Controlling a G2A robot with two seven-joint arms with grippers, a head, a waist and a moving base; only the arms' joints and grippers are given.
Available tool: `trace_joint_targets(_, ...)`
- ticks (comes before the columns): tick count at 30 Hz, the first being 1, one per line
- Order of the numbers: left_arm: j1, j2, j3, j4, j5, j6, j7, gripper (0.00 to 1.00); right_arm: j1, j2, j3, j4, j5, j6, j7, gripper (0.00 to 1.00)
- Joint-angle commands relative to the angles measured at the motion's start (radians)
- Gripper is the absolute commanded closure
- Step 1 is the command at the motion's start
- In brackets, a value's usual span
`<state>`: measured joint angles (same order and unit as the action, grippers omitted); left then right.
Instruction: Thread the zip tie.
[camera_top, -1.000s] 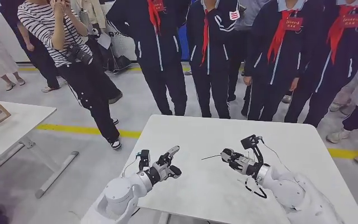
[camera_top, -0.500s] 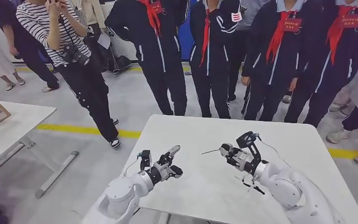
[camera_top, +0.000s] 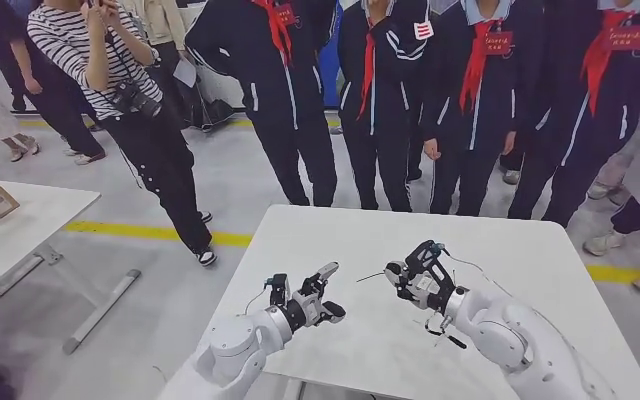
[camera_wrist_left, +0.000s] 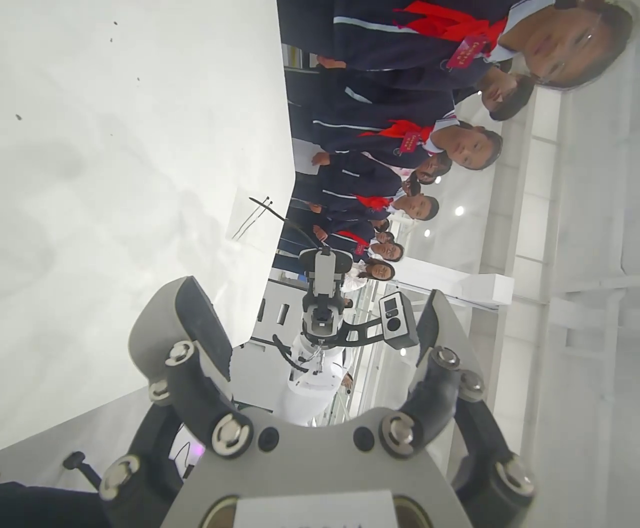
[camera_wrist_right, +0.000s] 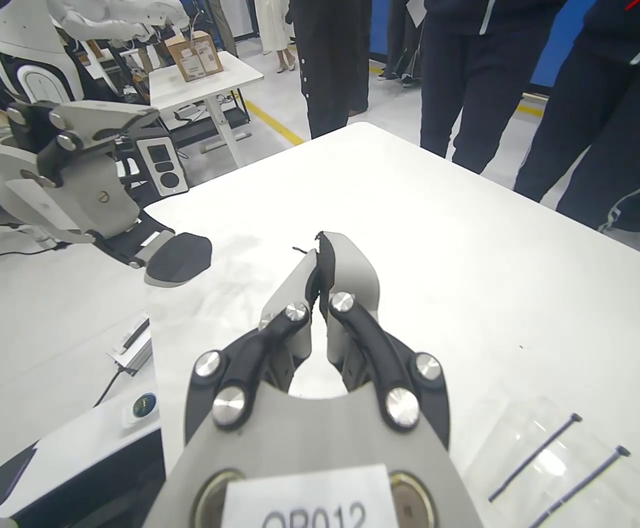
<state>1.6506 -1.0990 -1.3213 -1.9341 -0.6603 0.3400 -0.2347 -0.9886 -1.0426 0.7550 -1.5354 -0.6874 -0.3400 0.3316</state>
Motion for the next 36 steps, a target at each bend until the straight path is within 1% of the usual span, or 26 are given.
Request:
trace_joint_targets(1,0.000,0.000,0.000,0.000,0.000,0.000,0.000,0.00,0.000,0.000,0.000,0.000,0.000,0.000,0.000,1.00)
trace_joint_targets(3,0.000,0.000,0.000,0.000,0.000,0.000,0.000,0.00,0.000,0.000,0.000,0.000,0.000,0.000,0.000,1.00)
trace_joint_targets(4,0.000,-0.001,0.001,0.007,-0.015,0.000,0.003,0.00,-0.001,0.000,0.001,-0.001,-0.005,0.002,-0.002,1.00)
trace_joint_targets(5,-0.004,-0.002,0.003,0.012,-0.038,0.000,0.001,0.00,-0.003,0.000,0.002,-0.005,-0.027,0.005,-0.008,1.00)
trace_joint_targets(6,-0.009,-0.003,0.007,0.024,-0.085,0.000,-0.015,0.00,-0.004,0.000,0.005,-0.013,-0.050,0.000,-0.025,1.00)
trace_joint_targets(9,-0.027,-0.001,0.011,0.039,-0.179,0.000,-0.025,0.00,-0.001,0.004,-0.008,-0.033,-0.107,0.000,-0.061,1.00)
trace_joint_targets(10,-0.036,0.001,0.017,0.046,-0.218,0.000,-0.015,0.00,0.006,0.009,-0.022,-0.044,-0.131,0.000,-0.080,1.00)
trace_joint_targets(12,-0.053,0.006,0.036,0.050,-0.255,0.000,-0.004,0.00,0.019,0.019,-0.050,-0.053,-0.162,0.000,-0.102,1.00)
trace_joint_targets(13,-0.064,0.010,0.047,0.056,-0.291,0.000,0.015,0.00,0.031,0.028,-0.071,-0.054,-0.170,0.000,-0.115,1.00)
trace_joint_targets(15,-0.083,0.018,0.070,0.064,-0.324,0.000,0.044,0.00,0.054,0.043,-0.103,-0.053,-0.184,0.000,-0.123,1.00)
trace_joint_targets(16,-0.092,0.023,0.083,0.072,-0.346,0.000,0.066,0.00,0.065,0.051,-0.123,-0.058,-0.187,0.000,-0.132,1.00)
trace_joint_targets(17,-0.108,0.030,0.104,0.083,-0.382,0.000,0.094,0.00,0.081,0.062,-0.153,-0.058,-0.189,0.000,-0.132,1.00)
trace_joint_targets(18,-0.123,0.036,0.122,0.094,-0.398,0.000,0.110,0.00,0.095,0.071,-0.170,-0.056,-0.180,0.000,-0.137,1.00)
trace_joint_targets(19,-0.123,0.036,0.122,0.094,-0.398,0.000,0.110,0.00,0.104,0.079,-0.183,-0.055,-0.152,0.000,-0.162,1.00)
trace_joint_targets(20,-0.123,0.036,0.122,0.094,-0.398,0.000,0.110,0.00,0.106,0.082,-0.188,-0.056,-0.138,0.000,-0.171,1.00)
trace_joint_targets(28,-0.123,0.035,0.124,0.097,-0.403,-0.003,0.113,0.00,0.106,0.082,-0.188,-0.056,-0.138,0.000,-0.171,1.00)
trace_joint_targets(30,-0.139,0.030,0.128,0.109,-0.454,0.000,0.125,0.00,0.102,0.082,-0.186,-0.058,-0.147,0.000,-0.171,1.00)
trace_joint_targets(33,-0.164,0.026,0.147,0.121,-0.544,0.000,0.155,0.00,0.099,0.086,-0.178,-0.073,-0.215,0.000,-0.167,1.00)
trace_joint_targets(36,-0.189,0.032,0.188,0.135,-0.606,0.000,0.182,0.00,0.099,0.095,-0.184,-0.092,-0.257,0.000,-0.161,1.00)
